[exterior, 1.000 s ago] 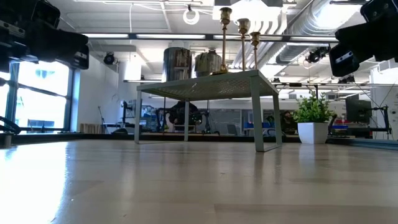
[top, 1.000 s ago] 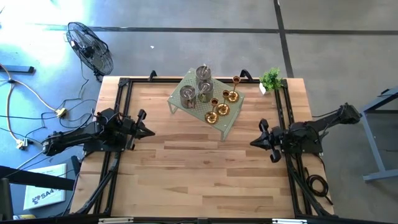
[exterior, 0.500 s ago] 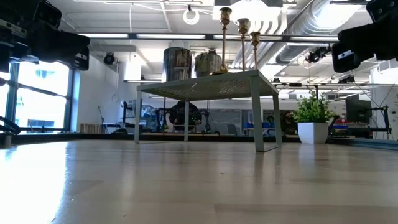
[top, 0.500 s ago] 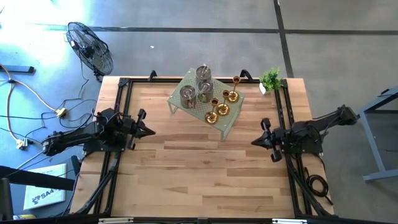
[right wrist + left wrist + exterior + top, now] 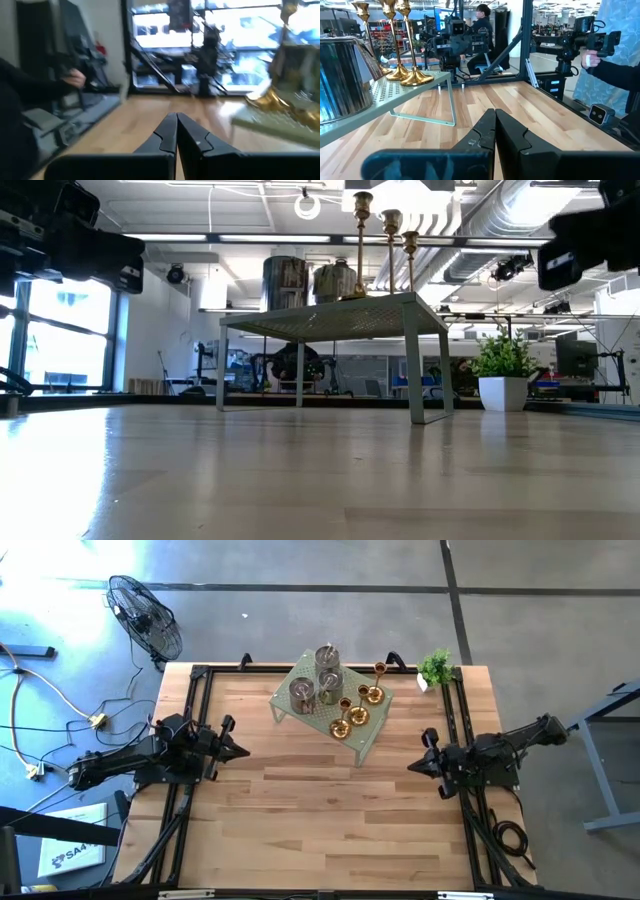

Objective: Pick & Place candle stick holders
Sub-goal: Return to Home Position

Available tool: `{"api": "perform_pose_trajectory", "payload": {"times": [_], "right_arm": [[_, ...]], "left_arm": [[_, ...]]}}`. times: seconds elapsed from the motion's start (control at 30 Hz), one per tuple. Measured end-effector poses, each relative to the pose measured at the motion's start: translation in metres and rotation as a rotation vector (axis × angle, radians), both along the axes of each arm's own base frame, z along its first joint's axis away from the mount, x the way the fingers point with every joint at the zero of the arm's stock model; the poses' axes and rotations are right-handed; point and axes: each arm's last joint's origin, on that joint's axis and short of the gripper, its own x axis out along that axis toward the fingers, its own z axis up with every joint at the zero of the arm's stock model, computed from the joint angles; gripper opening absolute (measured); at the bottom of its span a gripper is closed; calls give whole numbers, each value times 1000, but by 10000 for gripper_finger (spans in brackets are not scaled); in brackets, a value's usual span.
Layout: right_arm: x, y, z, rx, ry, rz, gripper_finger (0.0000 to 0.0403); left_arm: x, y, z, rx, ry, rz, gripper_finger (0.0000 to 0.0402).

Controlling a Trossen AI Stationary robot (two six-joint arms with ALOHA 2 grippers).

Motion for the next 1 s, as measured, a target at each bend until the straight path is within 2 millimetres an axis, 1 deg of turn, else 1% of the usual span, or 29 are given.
{"api": "perform_pose_trajectory", "payload": {"times": [0.17, 0.33, 0.5, 0.67, 0.73, 0.83, 0.9, 1.0], "right_arm": [[-1, 1, 2, -3, -19, 51, 0], [0, 1, -3, 5, 35, 36, 1], [0, 1, -5, 76, 67, 35, 4], [0, 1, -5, 63, 67, 34, 1], [0, 1, -5, 45, 61, 32, 1], [0, 1, -5, 48, 58, 32, 3], [0, 1, -5, 53, 59, 32, 5], [0, 1, -5, 52, 59, 32, 7]], "left_arm": [[0, 0, 0, 0, 0, 0, 0], [0, 1, 0, -25, 5, 27, 0], [1, 6, -1, -152, 24, 213, 0], [1, 8, -2, -171, 29, 268, 0], [1, 10, -5, -180, 34, 319, 0], [0, 15, -8, -304, 39, 504, 0], [1, 17, -8, -351, 33, 578, 0], [3, 18, -10, -358, 54, 596, 0]]}}
